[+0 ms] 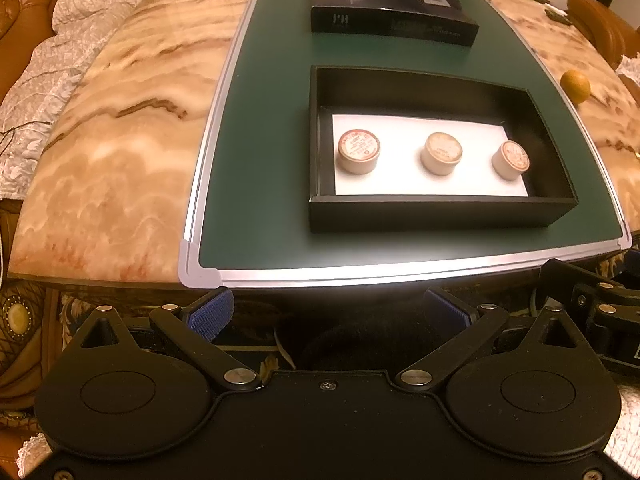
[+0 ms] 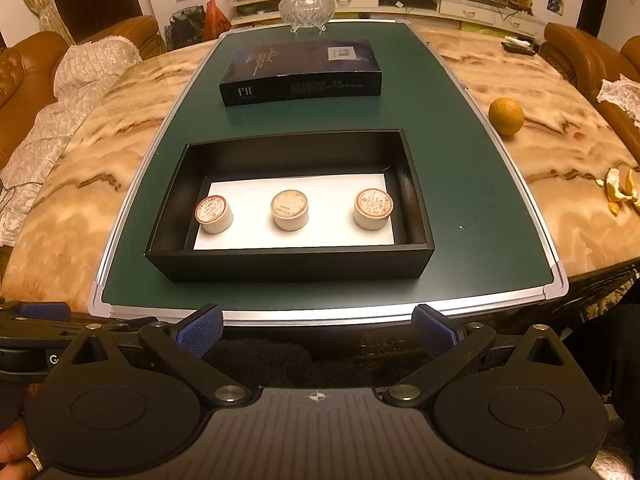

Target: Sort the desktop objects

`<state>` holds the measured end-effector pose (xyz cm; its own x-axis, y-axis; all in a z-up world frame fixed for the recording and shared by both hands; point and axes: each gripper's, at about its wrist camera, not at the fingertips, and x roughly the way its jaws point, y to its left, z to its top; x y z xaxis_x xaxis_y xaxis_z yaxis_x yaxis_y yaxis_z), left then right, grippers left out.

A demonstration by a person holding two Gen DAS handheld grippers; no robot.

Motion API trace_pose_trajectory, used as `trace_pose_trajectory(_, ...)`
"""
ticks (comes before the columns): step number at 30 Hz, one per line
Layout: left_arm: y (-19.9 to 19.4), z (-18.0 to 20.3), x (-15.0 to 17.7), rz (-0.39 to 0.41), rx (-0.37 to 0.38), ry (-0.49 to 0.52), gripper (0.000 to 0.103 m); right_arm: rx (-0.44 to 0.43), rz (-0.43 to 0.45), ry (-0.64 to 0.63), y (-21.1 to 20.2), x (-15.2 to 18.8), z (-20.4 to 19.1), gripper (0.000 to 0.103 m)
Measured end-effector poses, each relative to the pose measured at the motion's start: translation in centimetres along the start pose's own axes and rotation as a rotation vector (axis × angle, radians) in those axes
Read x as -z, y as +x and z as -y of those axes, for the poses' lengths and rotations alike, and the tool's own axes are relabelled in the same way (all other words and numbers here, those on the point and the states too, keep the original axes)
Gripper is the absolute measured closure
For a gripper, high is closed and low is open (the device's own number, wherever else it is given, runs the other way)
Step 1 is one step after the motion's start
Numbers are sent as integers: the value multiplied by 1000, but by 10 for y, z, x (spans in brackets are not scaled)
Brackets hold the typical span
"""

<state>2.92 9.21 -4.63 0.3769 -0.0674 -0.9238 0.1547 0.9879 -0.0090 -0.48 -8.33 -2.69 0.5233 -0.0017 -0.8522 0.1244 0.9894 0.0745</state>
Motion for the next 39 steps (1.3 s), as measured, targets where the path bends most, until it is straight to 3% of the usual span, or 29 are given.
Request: trace_pose_trajectory(39,29,4,-21,-53,-2,16,0,4,-58,7,39,-18,6,0)
